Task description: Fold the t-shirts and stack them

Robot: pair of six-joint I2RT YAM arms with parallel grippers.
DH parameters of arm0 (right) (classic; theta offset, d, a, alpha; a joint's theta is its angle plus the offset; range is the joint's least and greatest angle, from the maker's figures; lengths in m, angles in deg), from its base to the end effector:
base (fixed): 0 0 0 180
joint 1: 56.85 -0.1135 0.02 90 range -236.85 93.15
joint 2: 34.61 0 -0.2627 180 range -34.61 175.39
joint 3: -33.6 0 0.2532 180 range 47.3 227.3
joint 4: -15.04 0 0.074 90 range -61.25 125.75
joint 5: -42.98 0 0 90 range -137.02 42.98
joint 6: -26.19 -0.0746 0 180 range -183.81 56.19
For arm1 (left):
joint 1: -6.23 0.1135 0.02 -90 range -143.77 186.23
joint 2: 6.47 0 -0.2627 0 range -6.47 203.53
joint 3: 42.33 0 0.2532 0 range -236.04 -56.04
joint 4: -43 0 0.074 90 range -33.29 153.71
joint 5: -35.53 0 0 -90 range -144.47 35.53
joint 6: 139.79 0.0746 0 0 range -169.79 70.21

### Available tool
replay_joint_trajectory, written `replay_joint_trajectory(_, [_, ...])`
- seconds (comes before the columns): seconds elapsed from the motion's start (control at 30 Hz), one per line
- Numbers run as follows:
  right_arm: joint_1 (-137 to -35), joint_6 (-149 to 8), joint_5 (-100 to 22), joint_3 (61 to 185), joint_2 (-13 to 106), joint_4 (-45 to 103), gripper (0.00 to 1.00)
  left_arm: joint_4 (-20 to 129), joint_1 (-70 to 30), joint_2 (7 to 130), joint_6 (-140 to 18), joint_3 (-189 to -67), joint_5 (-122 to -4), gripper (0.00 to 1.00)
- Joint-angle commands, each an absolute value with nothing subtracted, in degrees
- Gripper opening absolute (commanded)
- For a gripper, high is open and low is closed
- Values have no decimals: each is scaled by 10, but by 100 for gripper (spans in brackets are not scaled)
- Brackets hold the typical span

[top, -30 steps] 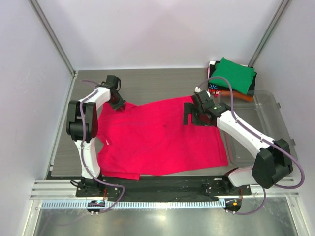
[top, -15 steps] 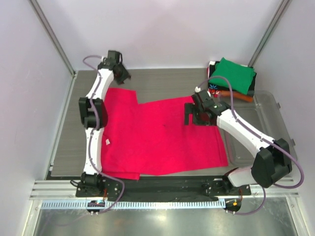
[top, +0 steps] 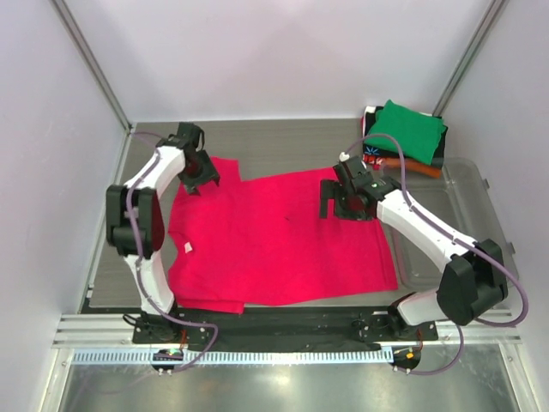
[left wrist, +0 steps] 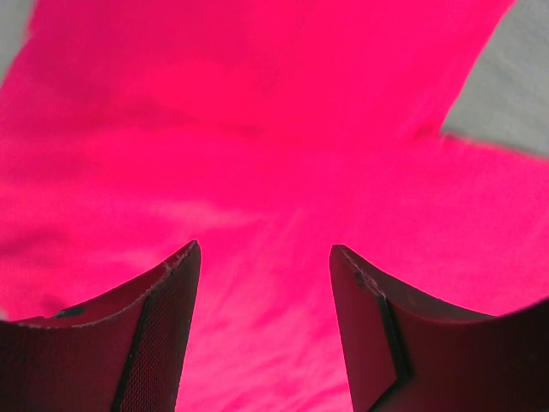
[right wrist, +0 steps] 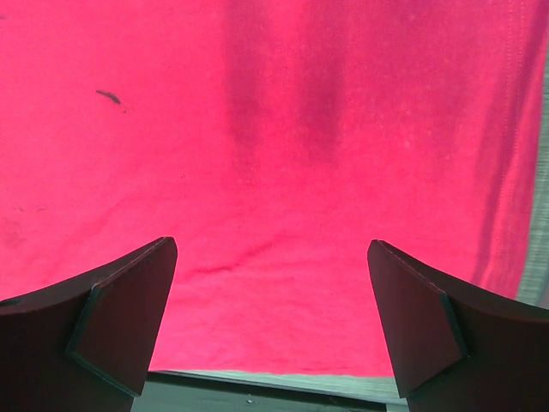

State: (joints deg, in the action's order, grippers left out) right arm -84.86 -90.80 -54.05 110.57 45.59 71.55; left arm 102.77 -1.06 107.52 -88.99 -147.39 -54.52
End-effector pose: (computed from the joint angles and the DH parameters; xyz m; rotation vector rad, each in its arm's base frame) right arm 0.2715 0.1341 0.2302 0.0201 2.6123 0.1838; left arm 0.4274 -0.0547 0.1758 -0.7675 2.6854 -0.2084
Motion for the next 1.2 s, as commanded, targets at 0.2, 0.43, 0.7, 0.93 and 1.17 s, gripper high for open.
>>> replay_joint_trajectory(0.2, [-836, -900, -562, 1170, 618, 675, 100, 971, -6, 998, -883, -1307, -498, 61])
replay_joint_trajectory(0.43, [-802, -875, -541, 1299, 766, 676, 100, 967, 7, 1108, -891, -1370, -497, 60])
replay_joint_trajectory(0.7, [-762, -851, -531, 1528, 968, 725, 100, 1066, 32, 1312, -866, -1667, -504, 59])
replay_joint_trajectory(0.93, [-749, -845, -483, 1832, 1115, 808, 100, 1197, 45, 1400, -829, -1975, -518, 61])
replay_joint_trajectory(1.17, [-750, -864, -420, 1798, 1031, 775, 100, 1119, 45, 1120, -817, -1724, -495, 64])
